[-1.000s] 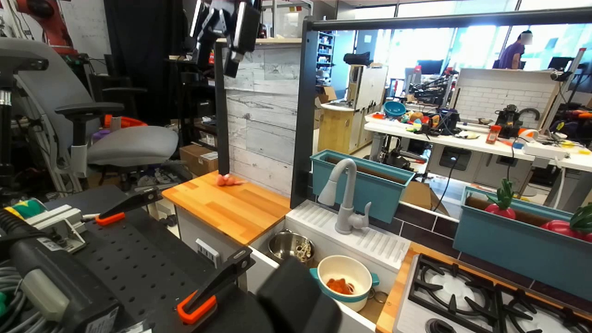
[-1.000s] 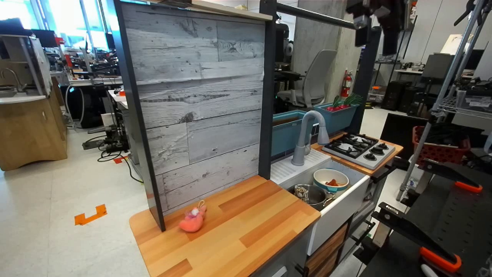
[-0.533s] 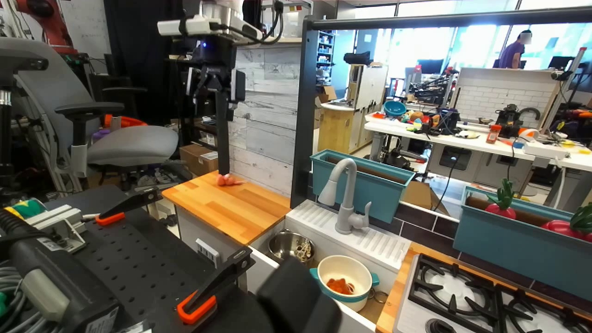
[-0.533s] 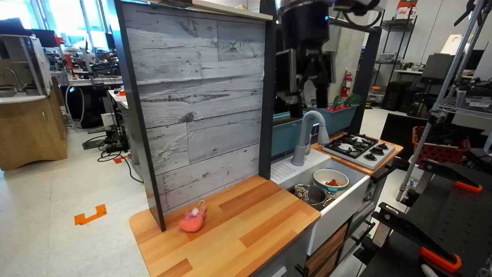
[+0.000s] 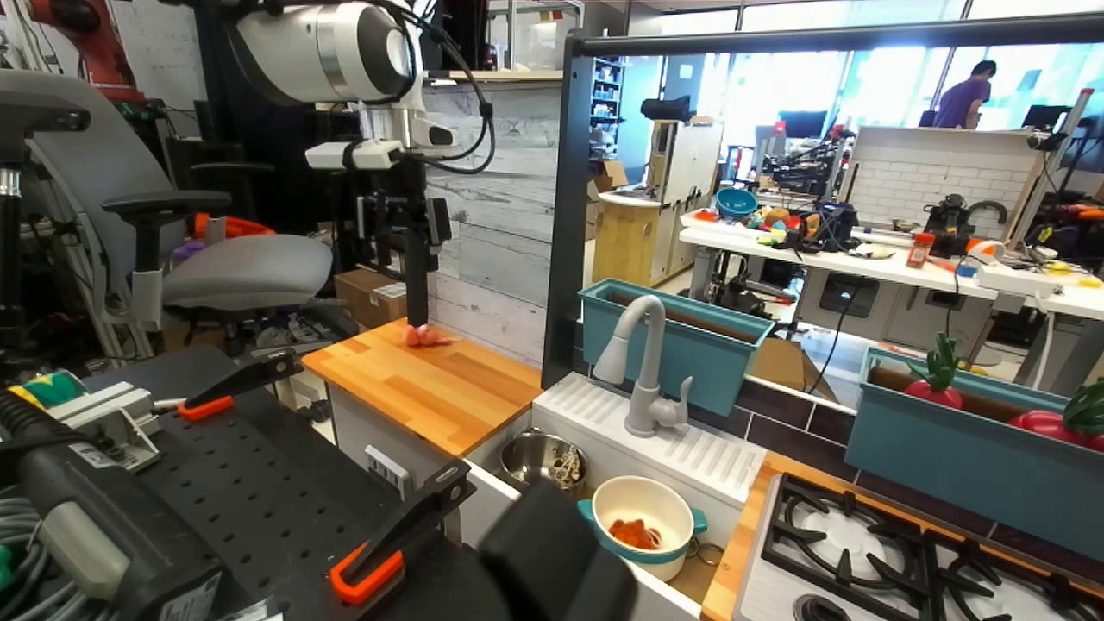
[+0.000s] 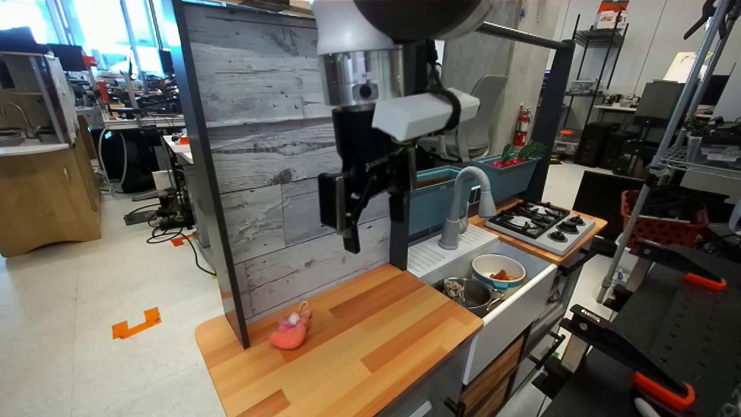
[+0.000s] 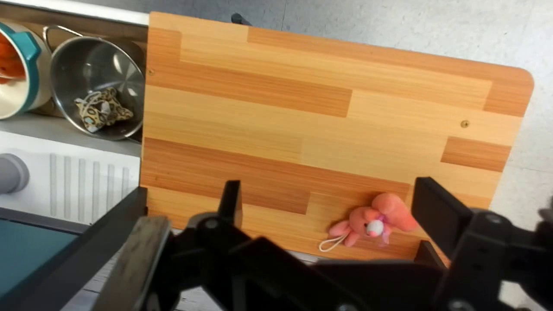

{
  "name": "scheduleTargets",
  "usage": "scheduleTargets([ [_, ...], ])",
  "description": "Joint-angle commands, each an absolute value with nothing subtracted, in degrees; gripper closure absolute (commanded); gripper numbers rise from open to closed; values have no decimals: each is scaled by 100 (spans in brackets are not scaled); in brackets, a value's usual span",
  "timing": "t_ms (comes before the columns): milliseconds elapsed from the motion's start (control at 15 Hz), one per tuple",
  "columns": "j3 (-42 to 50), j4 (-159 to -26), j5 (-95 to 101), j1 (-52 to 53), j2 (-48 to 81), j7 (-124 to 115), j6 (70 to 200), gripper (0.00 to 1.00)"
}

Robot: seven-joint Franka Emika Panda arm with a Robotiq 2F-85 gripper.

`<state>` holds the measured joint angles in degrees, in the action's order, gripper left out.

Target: Shift the bunny toy closer to the sink

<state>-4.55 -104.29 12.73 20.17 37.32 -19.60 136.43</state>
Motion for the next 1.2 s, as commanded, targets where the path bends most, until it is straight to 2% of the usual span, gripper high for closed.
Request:
scheduleTargets([
  [0,-195,-9801,1580,2546,4377,-2329,13958,0],
  [667,310,-8924,1432,3070,5452,-3066,14747,0],
  [1133,201,-8358,1219,3024,6124,-2861,14783,0],
])
